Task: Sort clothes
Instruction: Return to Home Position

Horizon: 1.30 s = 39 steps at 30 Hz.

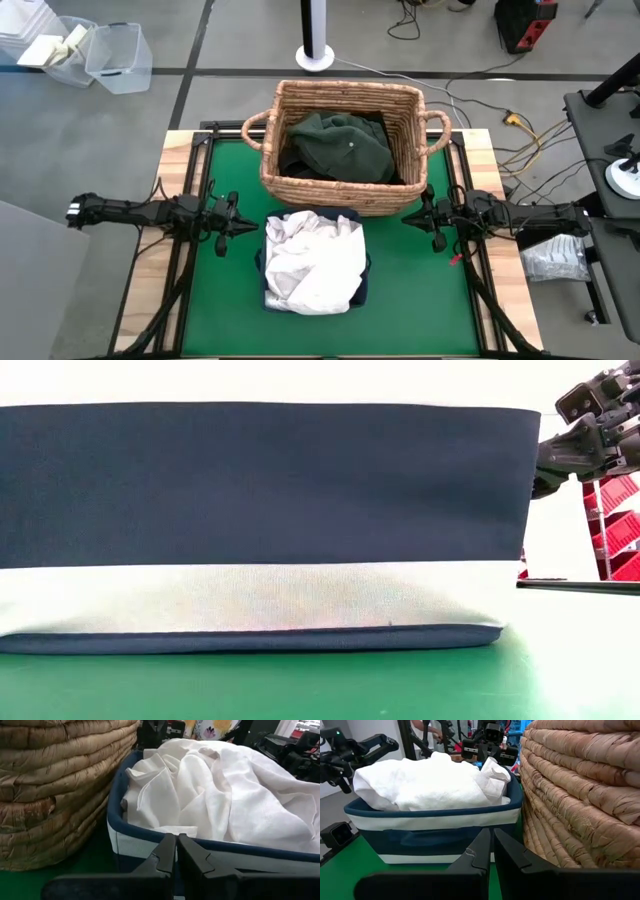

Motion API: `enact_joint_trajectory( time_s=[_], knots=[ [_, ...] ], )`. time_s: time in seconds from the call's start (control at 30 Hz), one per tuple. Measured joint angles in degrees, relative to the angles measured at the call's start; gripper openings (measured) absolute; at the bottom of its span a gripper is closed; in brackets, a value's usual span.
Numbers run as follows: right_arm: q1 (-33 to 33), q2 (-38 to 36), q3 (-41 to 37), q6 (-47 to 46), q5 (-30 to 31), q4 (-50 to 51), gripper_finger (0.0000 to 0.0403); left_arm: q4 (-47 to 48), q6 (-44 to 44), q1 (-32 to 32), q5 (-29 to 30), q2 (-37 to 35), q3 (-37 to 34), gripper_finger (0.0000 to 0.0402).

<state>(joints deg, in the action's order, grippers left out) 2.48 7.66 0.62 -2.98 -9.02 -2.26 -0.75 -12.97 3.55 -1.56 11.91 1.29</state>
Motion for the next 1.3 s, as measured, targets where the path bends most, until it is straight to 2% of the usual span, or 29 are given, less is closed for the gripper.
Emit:
enact_joint_trajectory(
  time_s=[1.3],
  knots=[
    [0.00, 0.00, -0.02, 0.00, 0.09, -0.07, 0.0013, -0.09, 0.02, 0.00, 0.07, 0.89, 0.07, 0.0000]
  ],
)
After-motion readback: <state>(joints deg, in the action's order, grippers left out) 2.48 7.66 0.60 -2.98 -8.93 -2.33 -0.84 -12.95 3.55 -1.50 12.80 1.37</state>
